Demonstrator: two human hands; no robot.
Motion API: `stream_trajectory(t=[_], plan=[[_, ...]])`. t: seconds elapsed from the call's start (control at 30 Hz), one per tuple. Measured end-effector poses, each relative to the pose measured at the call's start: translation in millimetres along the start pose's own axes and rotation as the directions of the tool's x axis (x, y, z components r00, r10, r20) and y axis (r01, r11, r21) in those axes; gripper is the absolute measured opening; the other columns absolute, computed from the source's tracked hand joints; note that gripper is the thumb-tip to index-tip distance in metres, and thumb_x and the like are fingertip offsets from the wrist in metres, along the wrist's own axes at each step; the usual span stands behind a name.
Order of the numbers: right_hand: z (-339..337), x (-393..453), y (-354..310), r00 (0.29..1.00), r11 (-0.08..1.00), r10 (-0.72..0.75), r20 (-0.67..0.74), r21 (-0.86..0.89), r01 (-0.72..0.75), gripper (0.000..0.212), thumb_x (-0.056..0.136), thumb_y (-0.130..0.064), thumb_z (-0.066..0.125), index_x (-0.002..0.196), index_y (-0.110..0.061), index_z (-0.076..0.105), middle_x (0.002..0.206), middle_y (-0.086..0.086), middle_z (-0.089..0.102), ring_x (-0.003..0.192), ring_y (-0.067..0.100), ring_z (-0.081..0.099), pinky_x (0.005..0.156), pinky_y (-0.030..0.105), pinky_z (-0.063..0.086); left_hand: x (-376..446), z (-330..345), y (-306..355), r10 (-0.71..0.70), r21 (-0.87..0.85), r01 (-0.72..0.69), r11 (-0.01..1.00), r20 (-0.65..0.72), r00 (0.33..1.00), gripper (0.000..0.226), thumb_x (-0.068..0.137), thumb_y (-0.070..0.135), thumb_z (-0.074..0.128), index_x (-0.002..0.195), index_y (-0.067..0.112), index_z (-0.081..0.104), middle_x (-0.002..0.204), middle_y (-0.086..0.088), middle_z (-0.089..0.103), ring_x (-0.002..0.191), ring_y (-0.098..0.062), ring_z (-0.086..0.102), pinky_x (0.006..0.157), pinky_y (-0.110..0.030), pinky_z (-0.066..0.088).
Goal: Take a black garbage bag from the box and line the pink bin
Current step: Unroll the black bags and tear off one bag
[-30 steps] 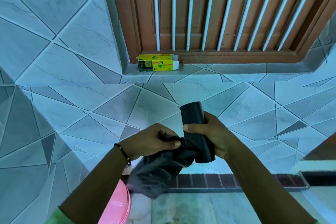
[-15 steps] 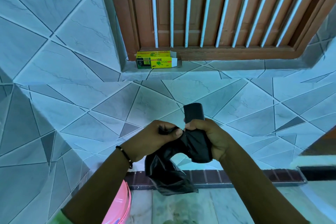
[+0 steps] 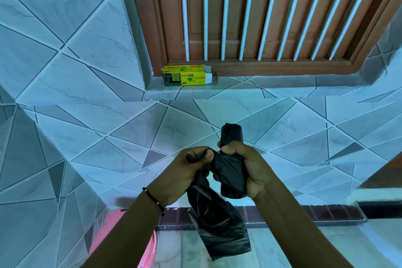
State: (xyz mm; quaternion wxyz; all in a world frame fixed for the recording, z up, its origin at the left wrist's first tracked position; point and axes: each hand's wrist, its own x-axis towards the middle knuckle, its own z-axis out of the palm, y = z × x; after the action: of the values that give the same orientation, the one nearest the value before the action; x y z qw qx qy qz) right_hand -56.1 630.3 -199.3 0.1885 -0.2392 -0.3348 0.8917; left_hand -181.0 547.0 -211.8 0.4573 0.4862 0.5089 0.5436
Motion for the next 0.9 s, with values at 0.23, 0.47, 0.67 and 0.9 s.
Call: stream_trajectory(t=[0.23, 0.47, 0.67, 0.9], plan=[[8.8, 4.9, 2.5, 0.996, 0.996, -0.040, -0.077, 0.077, 0.046, 0.002, 0.059, -0.007, 0.058, 0.060, -0.007, 0.056, 0.049, 0.007, 0.053, 0.040, 0.018, 0.054, 0.044, 0.021, 0.049, 1.7, 4.3, -8.1, 0.082, -0.188, -0.087, 0.978, -0.035, 0.996, 0.027, 0.077, 0.043, 0.056, 0.065, 0.022, 0.065, 0.060, 0.011, 0.057, 0.059, -0.003, 0.052, 0.060, -0.013, 0.043], [4.0, 11.8, 3.0, 0.997, 0.986, -0.051, -0.062, 0.156, 0.060, 0.036, 0.033, -0.002, 0.075, 0.064, -0.006, 0.056, 0.053, 0.008, 0.054, 0.044, 0.018, 0.056, 0.052, 0.024, 0.052, 0.4, 15.3, -1.9, 0.036, -0.402, -0.084, 0.912, -0.126, 0.991, 0.022, 0.064, 0.036, 0.056, 0.052, 0.020, 0.066, 0.050, 0.009, 0.058, 0.047, -0.002, 0.055, 0.048, -0.011, 0.044], [-8.3, 9.5, -2.3, 0.999, 0.999, -0.022, -0.048, 0.030, 0.023, 0.026, 0.060, -0.014, 0.076, 0.075, -0.007, 0.055, 0.067, 0.013, 0.055, 0.054, 0.025, 0.055, 0.053, 0.029, 0.052, -0.7, 2.1, 5.4, 0.011, -0.115, -0.015, 0.993, -0.039, 0.999, 0.040, 0.088, 0.037, 0.047, 0.057, 0.022, 0.067, 0.045, 0.011, 0.052, 0.042, 0.000, 0.045, 0.046, -0.009, 0.035], [-16.6, 1.7, -22.2, 0.995, 0.967, -0.013, 0.102, -0.253, 0.038, 0.030, 0.056, -0.006, 0.070, 0.084, 0.000, 0.063, 0.070, 0.010, 0.067, 0.065, 0.021, 0.066, 0.058, 0.027, 0.054, -0.6, -19.5, 24.2, -0.072, 0.105, 0.058, 0.993, 0.141, 0.987, 0.015, 0.080, 0.013, 0.065, 0.066, 0.008, 0.063, 0.056, 0.011, 0.059, 0.055, -0.002, 0.055, 0.059, -0.012, 0.044]])
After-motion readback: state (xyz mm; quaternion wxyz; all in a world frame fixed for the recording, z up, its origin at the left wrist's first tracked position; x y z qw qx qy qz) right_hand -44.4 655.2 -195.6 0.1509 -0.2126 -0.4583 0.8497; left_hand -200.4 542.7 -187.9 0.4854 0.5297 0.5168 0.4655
